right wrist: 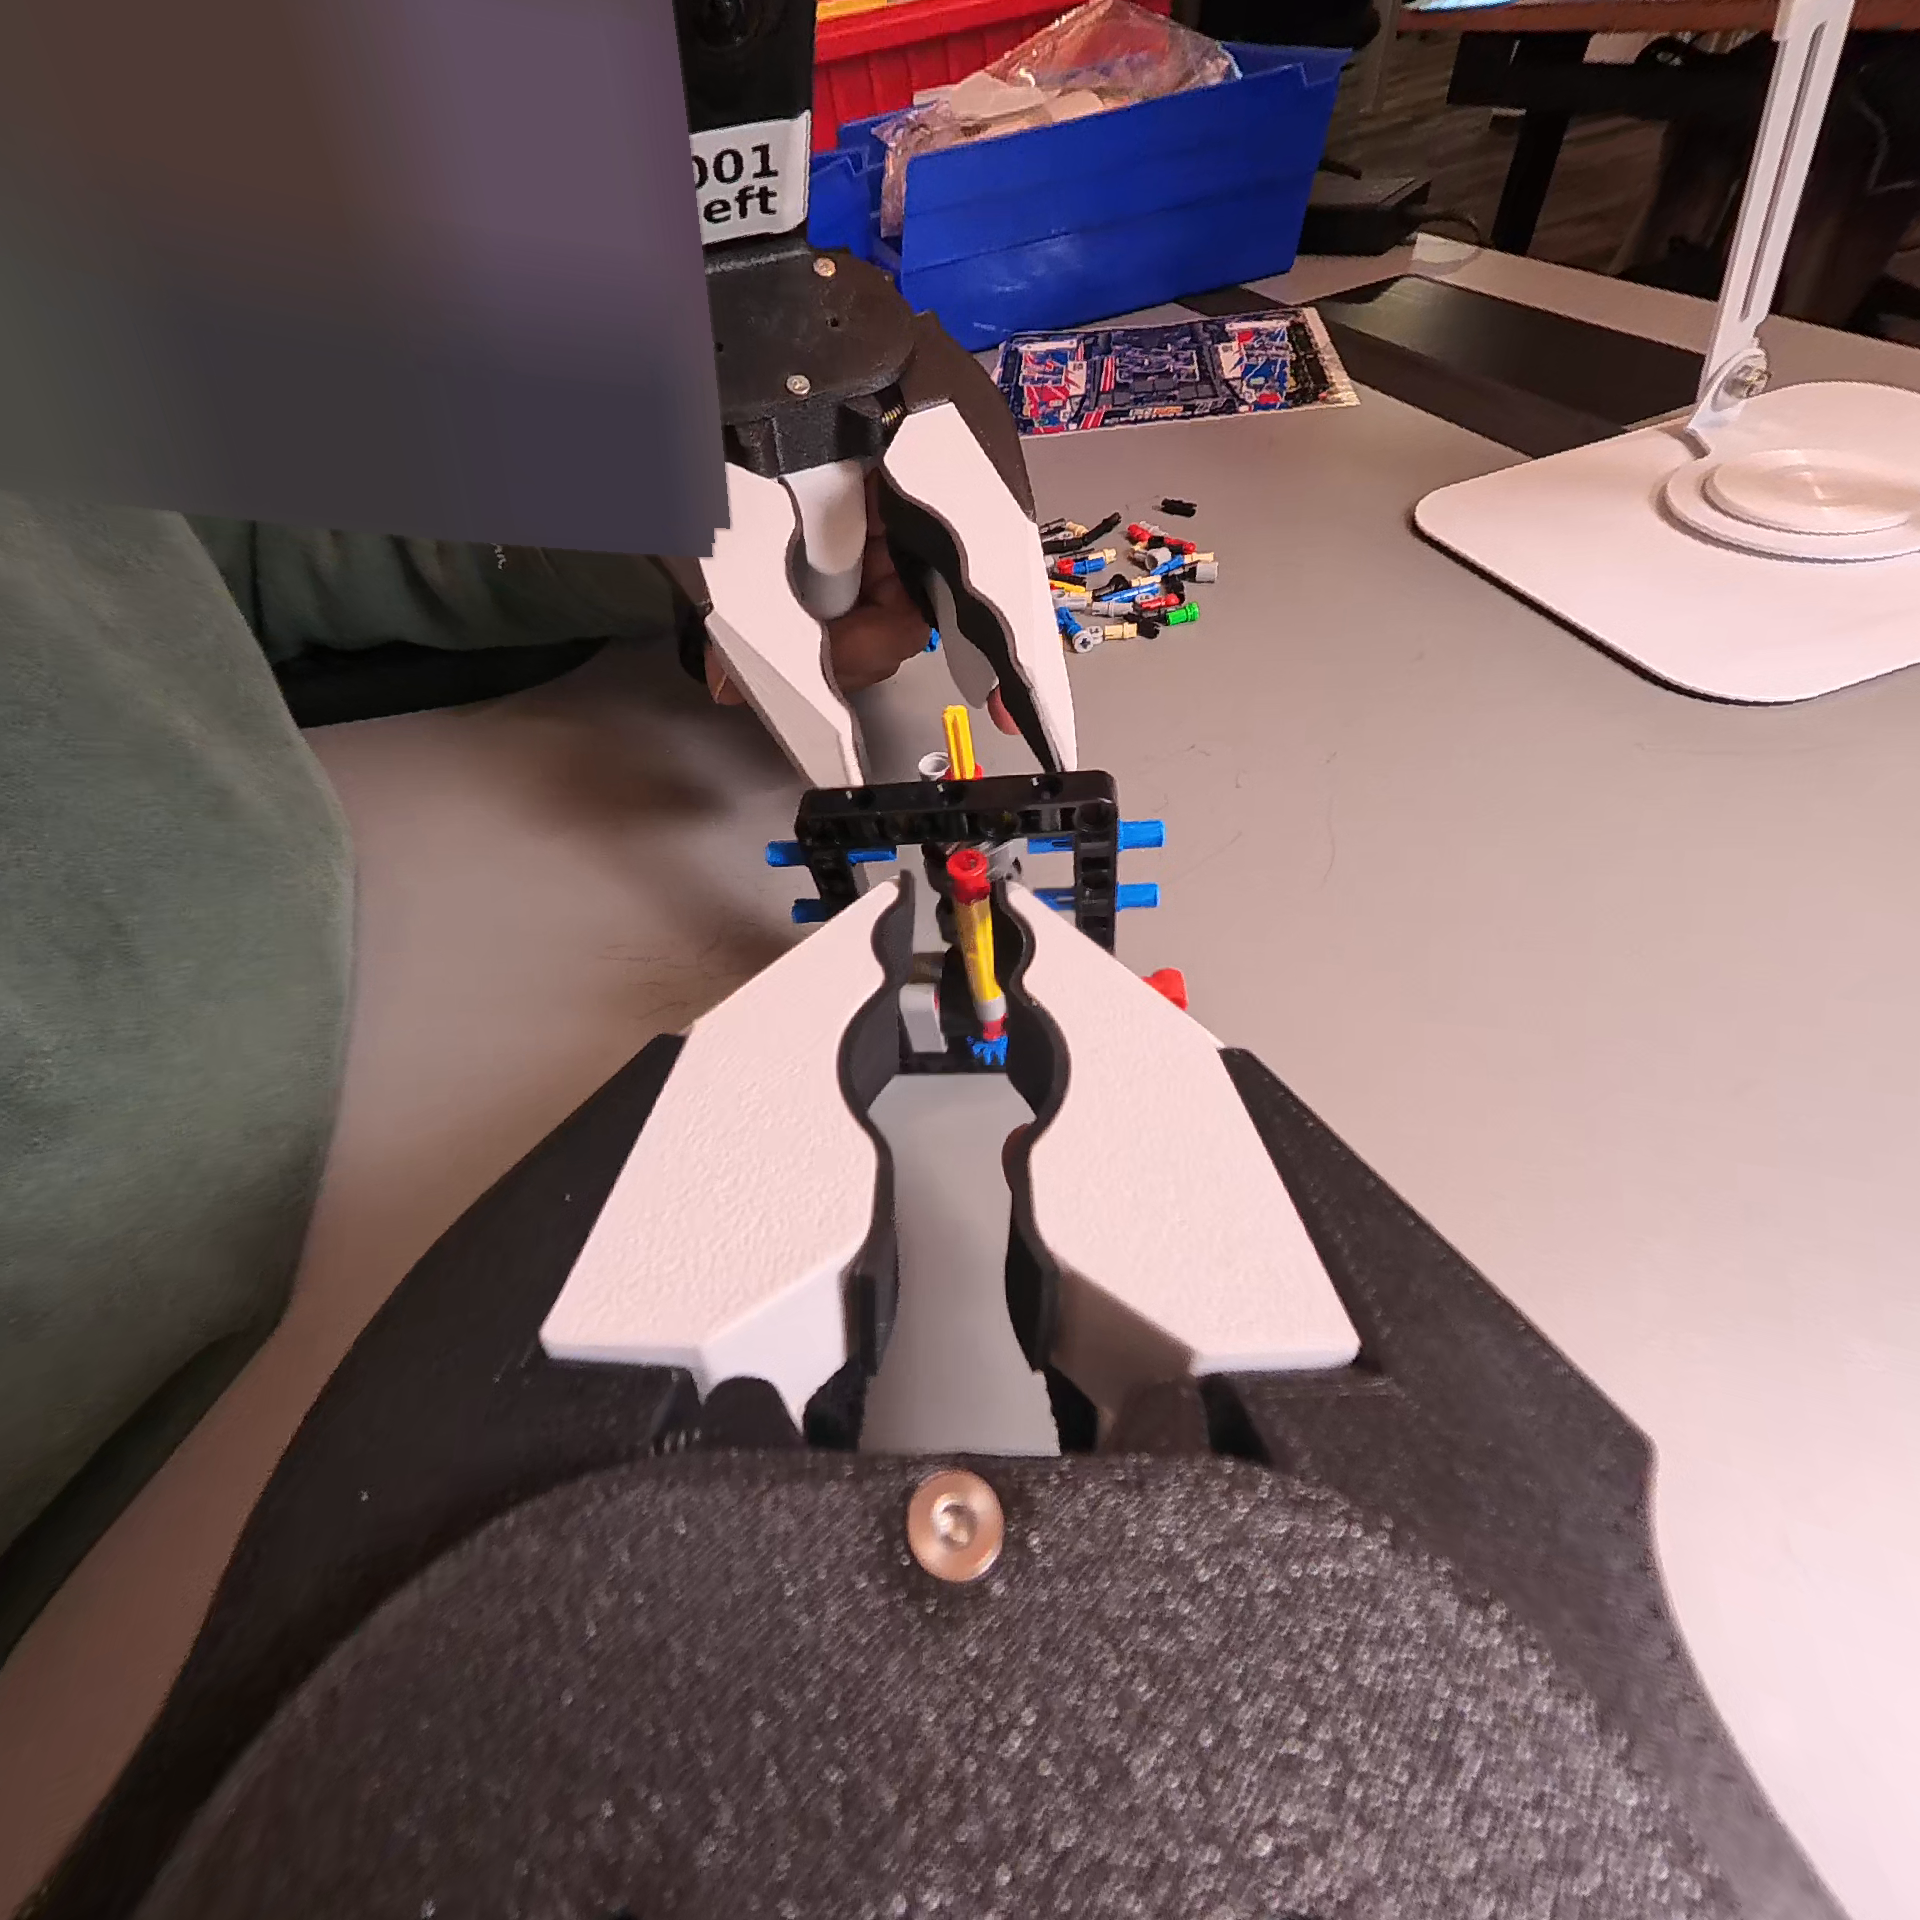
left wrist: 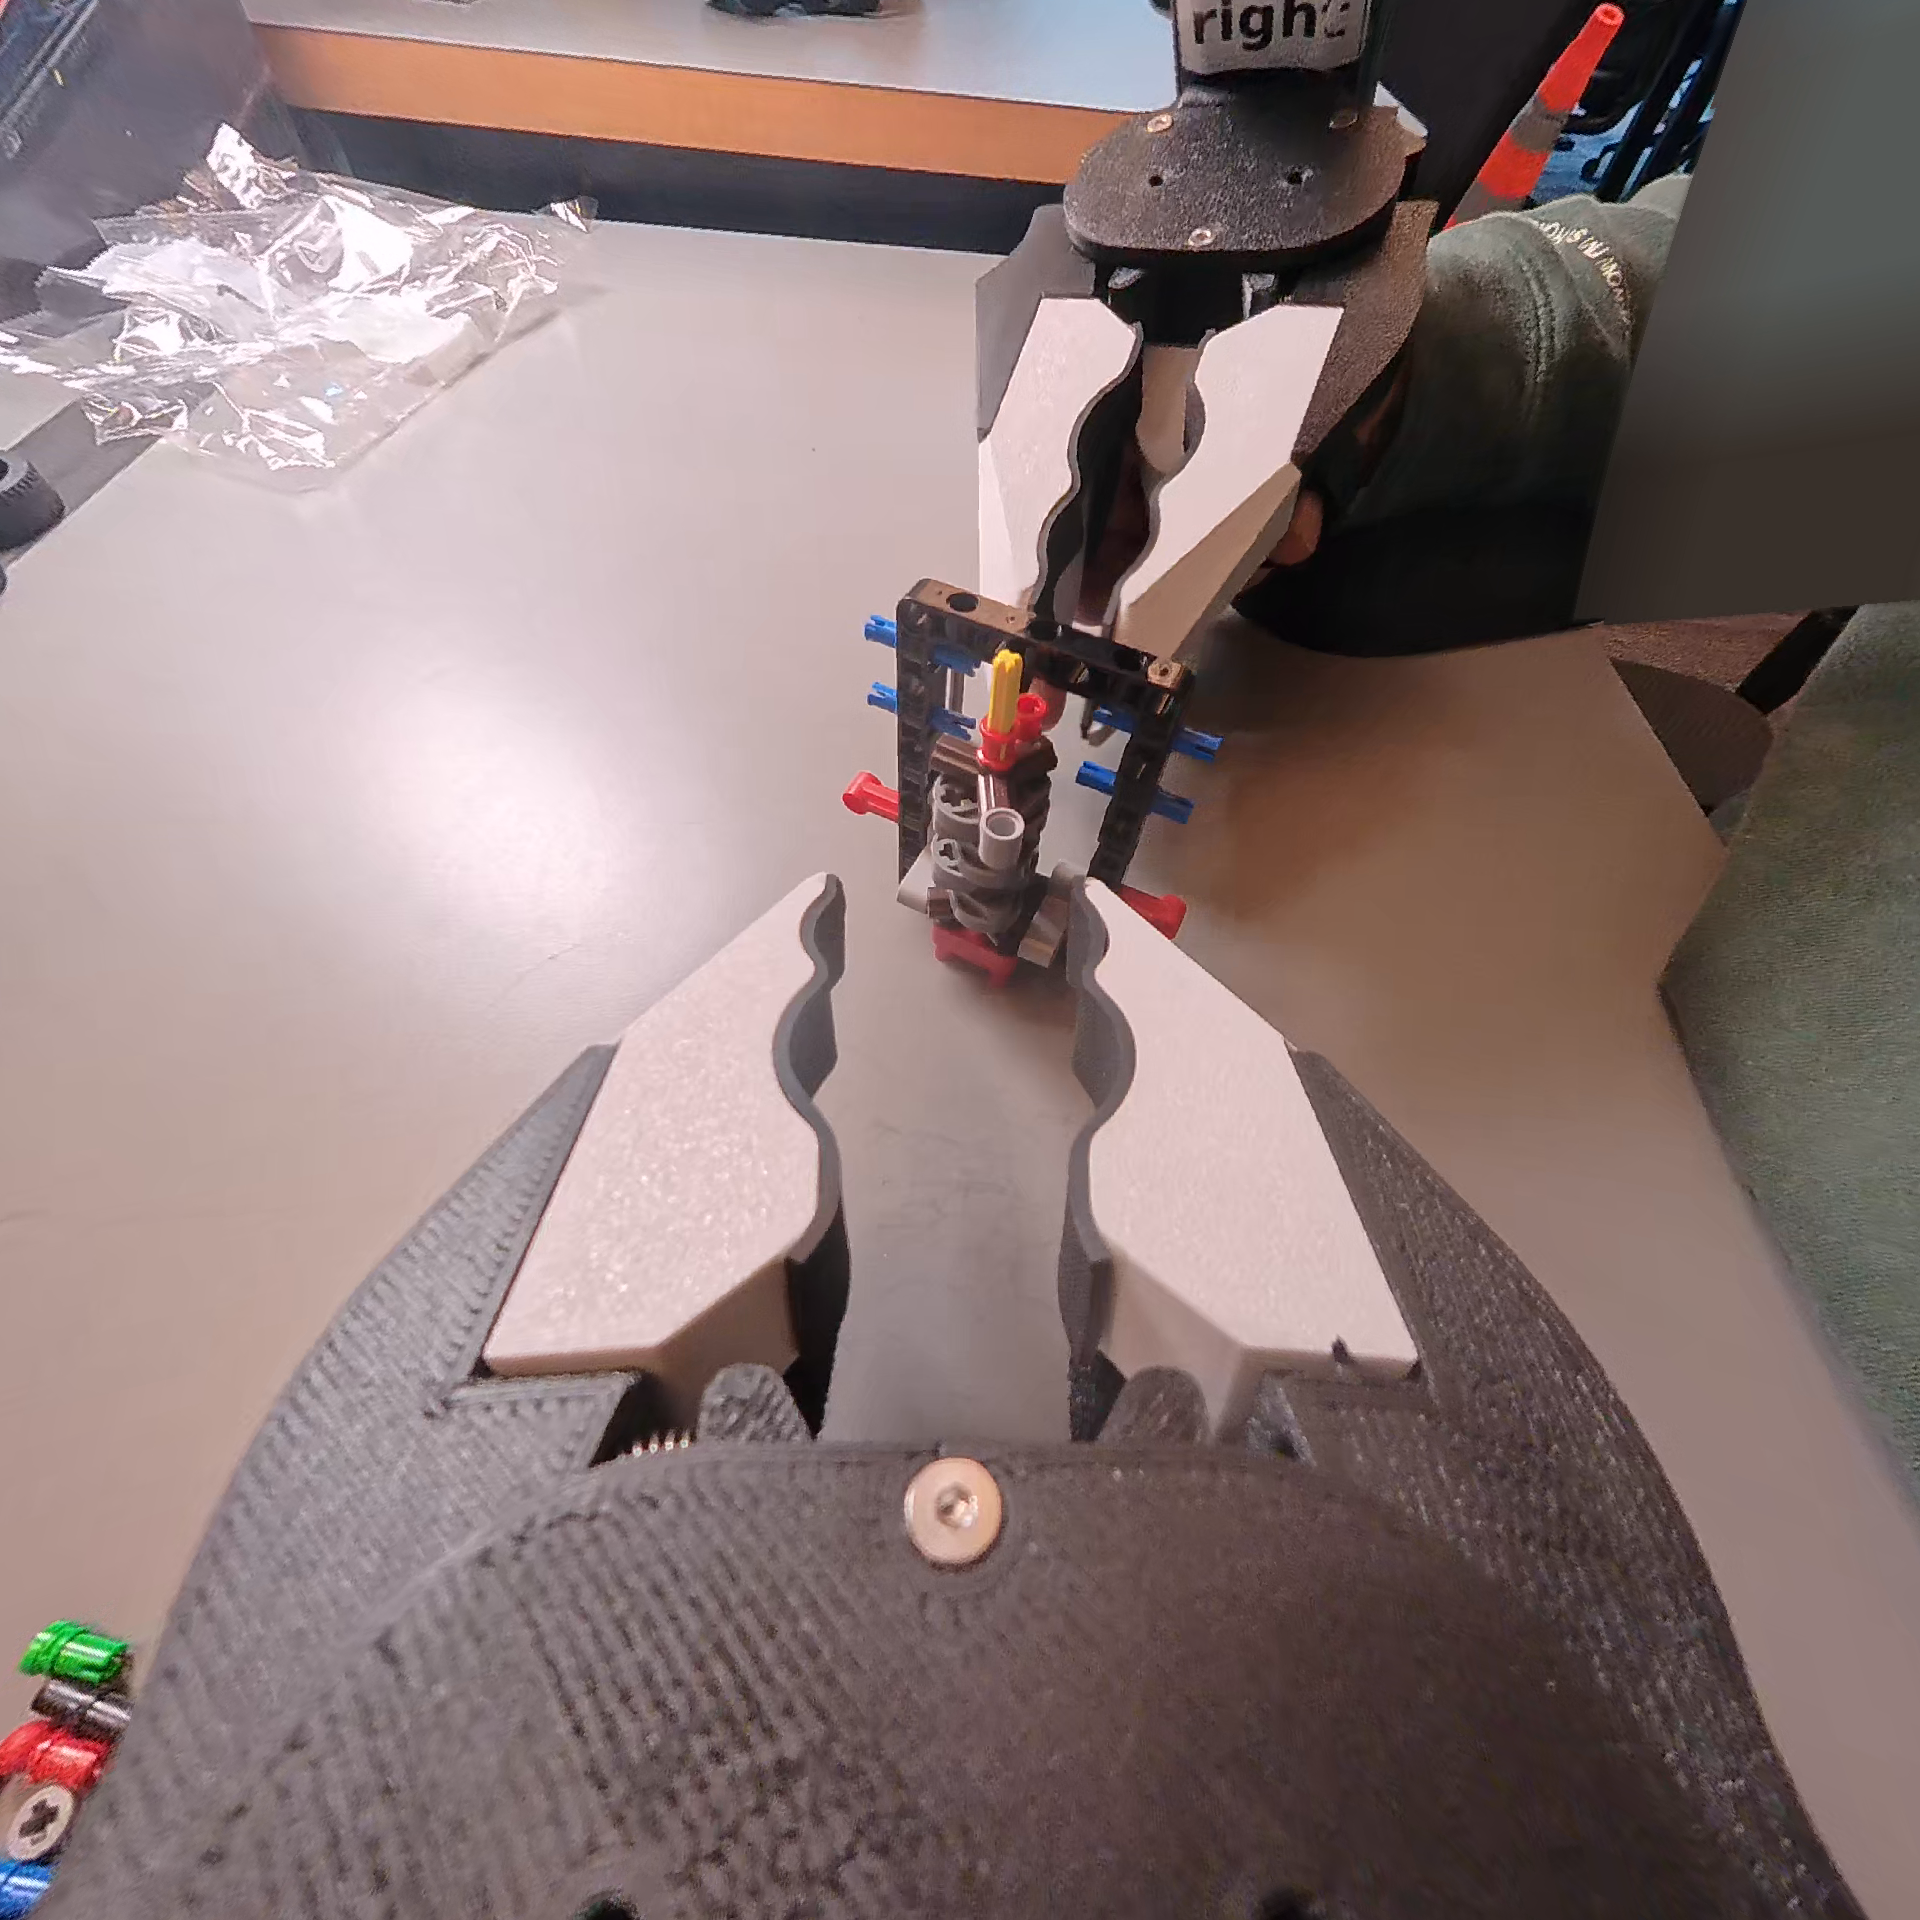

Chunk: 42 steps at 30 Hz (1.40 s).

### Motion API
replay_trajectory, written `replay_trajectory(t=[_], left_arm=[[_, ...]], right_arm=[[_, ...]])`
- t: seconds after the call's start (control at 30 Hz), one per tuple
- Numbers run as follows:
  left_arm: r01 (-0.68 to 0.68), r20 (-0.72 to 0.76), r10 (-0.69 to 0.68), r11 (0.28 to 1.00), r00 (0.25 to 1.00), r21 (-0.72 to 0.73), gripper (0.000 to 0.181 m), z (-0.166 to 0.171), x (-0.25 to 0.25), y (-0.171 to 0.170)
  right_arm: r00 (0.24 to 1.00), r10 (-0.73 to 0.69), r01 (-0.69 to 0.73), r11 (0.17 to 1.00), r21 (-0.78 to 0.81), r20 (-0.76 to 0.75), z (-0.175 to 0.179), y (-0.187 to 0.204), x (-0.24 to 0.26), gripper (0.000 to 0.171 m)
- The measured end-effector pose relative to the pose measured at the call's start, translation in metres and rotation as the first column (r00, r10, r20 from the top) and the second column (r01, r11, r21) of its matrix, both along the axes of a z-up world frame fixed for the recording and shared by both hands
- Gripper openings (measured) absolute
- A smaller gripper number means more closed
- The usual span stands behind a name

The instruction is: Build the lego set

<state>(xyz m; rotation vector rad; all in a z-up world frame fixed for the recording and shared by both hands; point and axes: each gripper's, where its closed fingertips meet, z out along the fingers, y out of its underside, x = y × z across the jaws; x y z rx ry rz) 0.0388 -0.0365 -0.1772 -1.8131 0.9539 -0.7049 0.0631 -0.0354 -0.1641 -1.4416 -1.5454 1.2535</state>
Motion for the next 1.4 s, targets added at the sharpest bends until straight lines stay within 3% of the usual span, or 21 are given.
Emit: replay_trajectory(t=[0.17,0.37,0.67,0.73,0.83,0.97,1.07,1.23,1.4], left_arm=[[-0.008,0.016,0.009,1.000,1.000,-0.006,0.042,-0.001,-0.003,0.000],[-0.006,0.023,0.006,1.000,1.000,-0.020,0.042,-0.004,-0.003,0.001],[-0.056,0.021,0.055,0.998,0.998,0.021,0.041,0.009,-0.002,0.005],[-0.058,0.016,0.058,0.998,0.998,0.028,0.041,0.010,-0.002,0.004],[-0.038,0.014,0.038,0.999,0.999,0.026,0.042,0.009,-0.003,0.002],[0.054,0.029,-0.054,0.999,0.998,0.006,0.051,0.002,-0.002,0.004],[0.149,0.059,-0.148,0.989,0.987,-0.022,0.060,-0.003,0.007,0.008],[0.272,0.072,-0.270,0.962,0.960,-0.017,0.072,-0.001,0.024,0.005],[0.302,0.079,-0.299,0.953,0.951,-0.024,0.089,-0.001,0.032,0.007]], right_arm=[[0.996,0.011,-0.014,0.999,0.028,0.088,0.002,0.005,0.027,0.019],[0.944,-0.105,0.063,0.988,0.140,0.312,-0.016,0.054,0.072,0.021],[0.909,0.036,-0.137,0.967,0.215,0.416,-0.041,0.048,0.050,0.025],[0.897,0.023,-0.144,0.959,0.243,0.441,-0.048,0.052,0.050,0.003],[0.929,0.034,-0.126,0.965,0.229,0.368,-0.032,0.050,0.050,0.002],[0.990,0.012,-0.038,0.982,0.187,0.140,0.043,0.047,0.038,0.002],[0.995,0.046,-0.062,0.982,0.179,0.093,0.080,0.030,0.026,0.002],[0.972,0.058,-0.109,0.970,0.218,0.227,0.060,0.009,0.008,0.002],[0.954,0.046,-0.103,0.978,0.181,0.295,0.046,0.005,0.000,0.002]])
